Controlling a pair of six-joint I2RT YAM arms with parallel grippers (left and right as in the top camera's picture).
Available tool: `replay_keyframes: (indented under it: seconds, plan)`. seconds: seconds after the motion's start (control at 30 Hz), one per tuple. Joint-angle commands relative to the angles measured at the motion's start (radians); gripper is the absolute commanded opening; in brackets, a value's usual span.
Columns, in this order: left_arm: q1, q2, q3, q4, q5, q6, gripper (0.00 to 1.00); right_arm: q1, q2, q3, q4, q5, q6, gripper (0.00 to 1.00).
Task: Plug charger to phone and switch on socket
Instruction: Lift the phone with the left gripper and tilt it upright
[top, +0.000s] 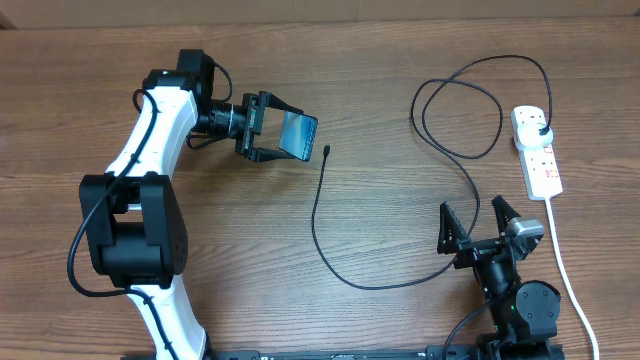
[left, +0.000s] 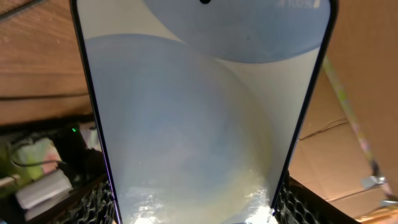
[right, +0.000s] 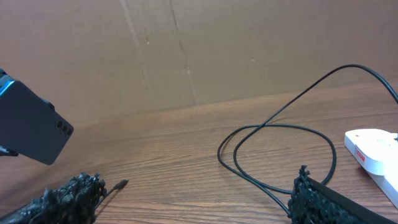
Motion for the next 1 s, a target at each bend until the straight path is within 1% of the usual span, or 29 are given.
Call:
replay_keyframes:
  seconds: [0.0,0.17,0.97]
  plan:
    - [0.001,-0.004,0.029,0.0,0.102,-0.074,0.67,0.006,-0.008,-0.011,0.003,-0.002,0.002,1.0]
    - [0.001,-0.004,0.029,0.001,0.135,-0.077,0.66,0.006,-0.008,-0.011,0.003,-0.002,0.002,1.0]
    - [0.001,-0.004,0.029,0.001,0.134,-0.057,0.66,0.006,-0.008,-0.011,0.003,-0.002,0.002,1.0]
